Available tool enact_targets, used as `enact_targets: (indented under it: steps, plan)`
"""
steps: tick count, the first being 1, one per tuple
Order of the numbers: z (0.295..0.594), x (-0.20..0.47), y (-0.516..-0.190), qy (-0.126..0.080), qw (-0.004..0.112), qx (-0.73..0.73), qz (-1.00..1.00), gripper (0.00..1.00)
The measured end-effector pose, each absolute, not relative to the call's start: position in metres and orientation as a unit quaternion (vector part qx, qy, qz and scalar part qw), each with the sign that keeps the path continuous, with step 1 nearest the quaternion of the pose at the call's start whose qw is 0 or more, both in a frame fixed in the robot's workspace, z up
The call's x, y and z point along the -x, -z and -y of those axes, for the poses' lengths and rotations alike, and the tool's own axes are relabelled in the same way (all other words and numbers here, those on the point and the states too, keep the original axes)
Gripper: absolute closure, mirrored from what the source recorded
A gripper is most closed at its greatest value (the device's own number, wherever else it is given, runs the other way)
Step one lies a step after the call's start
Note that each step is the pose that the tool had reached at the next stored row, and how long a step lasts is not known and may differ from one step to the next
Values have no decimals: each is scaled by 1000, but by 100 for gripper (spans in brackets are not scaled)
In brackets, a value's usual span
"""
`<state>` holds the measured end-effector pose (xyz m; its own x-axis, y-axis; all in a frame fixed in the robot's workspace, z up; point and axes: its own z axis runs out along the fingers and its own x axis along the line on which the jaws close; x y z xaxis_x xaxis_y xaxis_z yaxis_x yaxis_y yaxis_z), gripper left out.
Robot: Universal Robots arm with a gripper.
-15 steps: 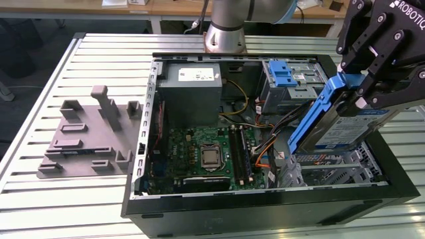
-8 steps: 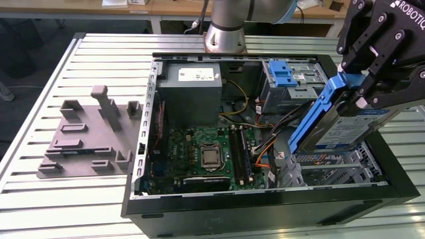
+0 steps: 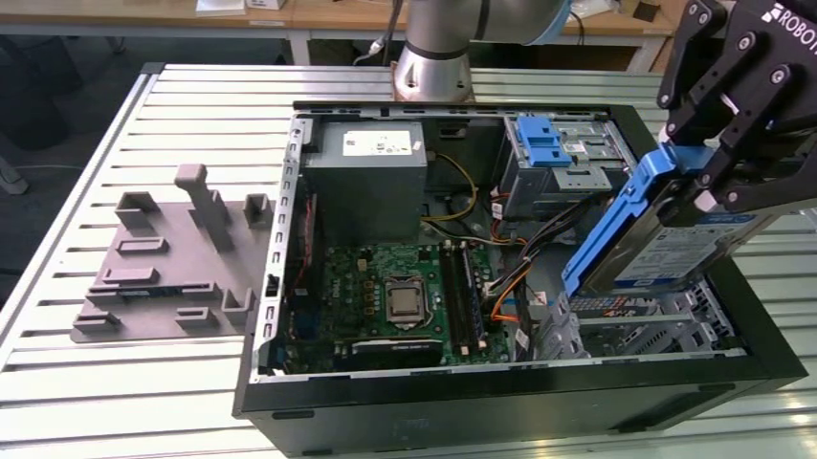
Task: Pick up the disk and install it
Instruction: 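Insert the disk into the insertion slot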
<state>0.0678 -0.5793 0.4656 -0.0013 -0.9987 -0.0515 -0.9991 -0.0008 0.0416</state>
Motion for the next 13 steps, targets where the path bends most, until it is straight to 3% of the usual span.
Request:
enact_targets:
  steps: [13]
  plan:
    - [583,-74,-457,-33,3,707,-707,64]
